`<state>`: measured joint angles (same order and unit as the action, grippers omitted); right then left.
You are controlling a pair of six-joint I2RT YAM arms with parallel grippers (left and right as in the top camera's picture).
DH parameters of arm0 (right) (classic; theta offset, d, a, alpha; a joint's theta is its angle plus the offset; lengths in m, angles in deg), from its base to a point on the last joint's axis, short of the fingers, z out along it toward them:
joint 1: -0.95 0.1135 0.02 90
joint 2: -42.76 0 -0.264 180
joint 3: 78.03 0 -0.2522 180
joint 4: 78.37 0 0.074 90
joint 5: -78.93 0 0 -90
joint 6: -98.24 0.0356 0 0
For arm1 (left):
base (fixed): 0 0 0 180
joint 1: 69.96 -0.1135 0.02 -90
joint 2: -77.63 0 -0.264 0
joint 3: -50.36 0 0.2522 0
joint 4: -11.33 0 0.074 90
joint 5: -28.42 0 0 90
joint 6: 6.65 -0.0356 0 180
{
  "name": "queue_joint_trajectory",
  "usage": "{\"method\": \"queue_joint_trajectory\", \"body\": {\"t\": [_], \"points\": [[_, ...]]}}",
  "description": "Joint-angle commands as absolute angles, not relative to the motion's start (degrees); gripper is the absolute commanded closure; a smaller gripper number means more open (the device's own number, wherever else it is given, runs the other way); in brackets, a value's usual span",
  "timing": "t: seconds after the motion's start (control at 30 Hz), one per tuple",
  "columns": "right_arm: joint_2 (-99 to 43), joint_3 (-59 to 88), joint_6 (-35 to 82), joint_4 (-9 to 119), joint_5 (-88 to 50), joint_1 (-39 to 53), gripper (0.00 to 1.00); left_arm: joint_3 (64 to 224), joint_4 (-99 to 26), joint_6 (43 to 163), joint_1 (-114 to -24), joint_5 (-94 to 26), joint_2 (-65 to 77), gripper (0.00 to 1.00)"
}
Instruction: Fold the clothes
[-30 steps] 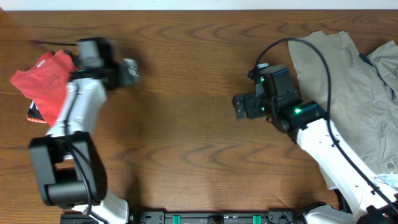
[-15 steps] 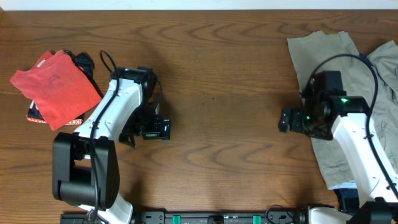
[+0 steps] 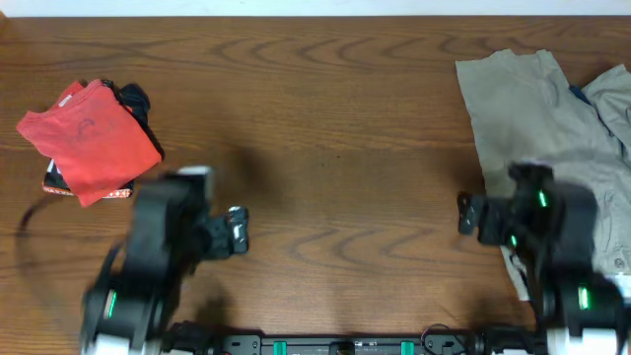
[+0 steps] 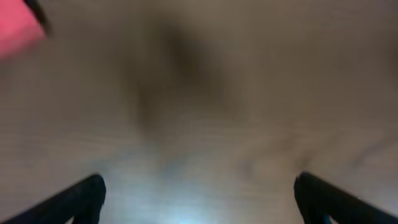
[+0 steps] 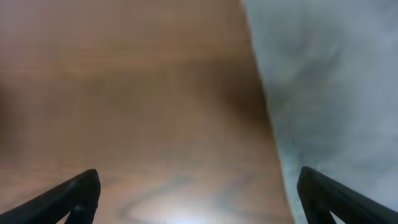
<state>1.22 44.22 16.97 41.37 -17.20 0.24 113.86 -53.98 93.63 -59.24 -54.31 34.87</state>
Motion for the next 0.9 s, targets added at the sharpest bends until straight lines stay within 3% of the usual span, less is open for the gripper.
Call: {"method": "queue_joint_trajectory", "body": {"t": [0.0,0.3,0.53,0.87], "points": [[11.5,48.9,15.9,42.9,-14.9,1.3,0.01,108.5,-49.0,95.5,-59.3,-57.8,47.7,0.02],[24.4,50.0,15.9,32.9,-14.9,1.3,0.01,107.8,-48.6,95.5,-59.3,-57.8,66.5,0.02],[24.4,50.0,15.9,24.5,-14.9,1.3,0.01,107.8,-48.6,95.5,-59.3,-57.8,67.6,0.02],[24.5,50.1,15.9,24.7,-14.9,1.6,0.01,107.8,-48.6,95.5,-59.3,-57.8,67.6,0.02]]}}
